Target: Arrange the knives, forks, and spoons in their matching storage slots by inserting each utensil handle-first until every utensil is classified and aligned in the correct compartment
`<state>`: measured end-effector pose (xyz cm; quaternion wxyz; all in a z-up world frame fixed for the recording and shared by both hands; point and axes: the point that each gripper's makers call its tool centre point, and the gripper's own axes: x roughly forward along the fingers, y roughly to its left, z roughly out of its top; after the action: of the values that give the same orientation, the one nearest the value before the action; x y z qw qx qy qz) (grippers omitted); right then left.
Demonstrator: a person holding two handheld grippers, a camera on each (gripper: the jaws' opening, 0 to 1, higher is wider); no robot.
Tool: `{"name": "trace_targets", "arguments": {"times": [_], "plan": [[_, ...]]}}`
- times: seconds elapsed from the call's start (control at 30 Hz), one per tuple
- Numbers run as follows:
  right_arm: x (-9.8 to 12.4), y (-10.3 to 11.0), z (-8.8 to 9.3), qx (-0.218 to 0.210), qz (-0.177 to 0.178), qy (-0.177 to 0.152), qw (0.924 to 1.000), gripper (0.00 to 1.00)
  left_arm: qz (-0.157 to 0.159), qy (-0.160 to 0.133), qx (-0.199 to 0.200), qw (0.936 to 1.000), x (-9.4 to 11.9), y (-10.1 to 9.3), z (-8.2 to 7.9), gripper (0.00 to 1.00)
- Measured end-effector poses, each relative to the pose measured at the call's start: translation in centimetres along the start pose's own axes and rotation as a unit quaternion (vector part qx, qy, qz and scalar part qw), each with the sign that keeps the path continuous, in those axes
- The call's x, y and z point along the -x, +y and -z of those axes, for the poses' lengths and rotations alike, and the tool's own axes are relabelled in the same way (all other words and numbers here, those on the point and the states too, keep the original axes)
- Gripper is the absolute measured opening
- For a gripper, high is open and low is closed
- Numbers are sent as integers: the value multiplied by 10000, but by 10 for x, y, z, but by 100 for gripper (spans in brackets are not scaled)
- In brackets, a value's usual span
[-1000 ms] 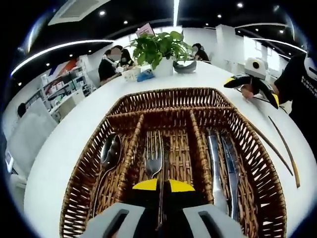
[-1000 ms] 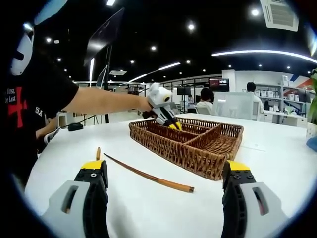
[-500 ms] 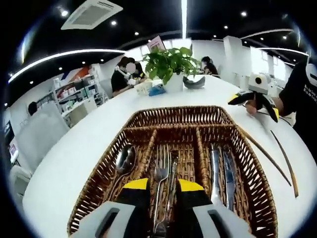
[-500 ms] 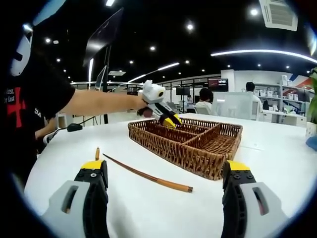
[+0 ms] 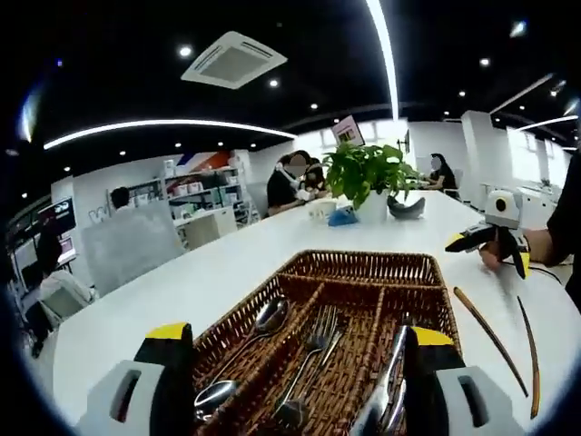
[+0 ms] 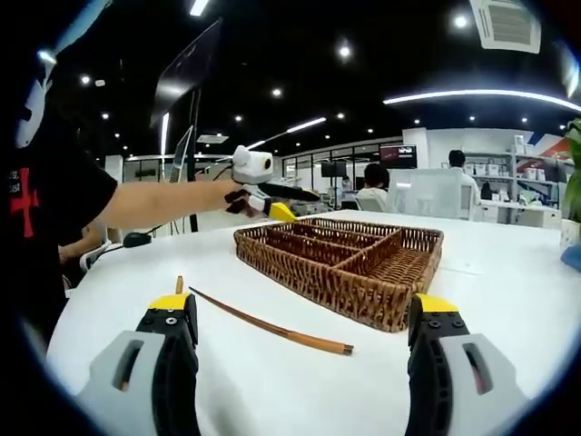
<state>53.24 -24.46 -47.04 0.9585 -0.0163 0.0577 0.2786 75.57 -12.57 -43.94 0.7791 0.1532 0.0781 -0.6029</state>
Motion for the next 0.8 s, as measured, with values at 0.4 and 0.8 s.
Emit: {"name": "trace_targets", "arguments": {"times": [0.4,0.8], "plan": [[3,-8,-3,-37,123,-51,9999,99,-633,-323,324,9969,48,-31,-4,100],[10,-1,-10,52,41,-114,9999,99,-877,-578,433,9935,104,-85,0,100]]}}
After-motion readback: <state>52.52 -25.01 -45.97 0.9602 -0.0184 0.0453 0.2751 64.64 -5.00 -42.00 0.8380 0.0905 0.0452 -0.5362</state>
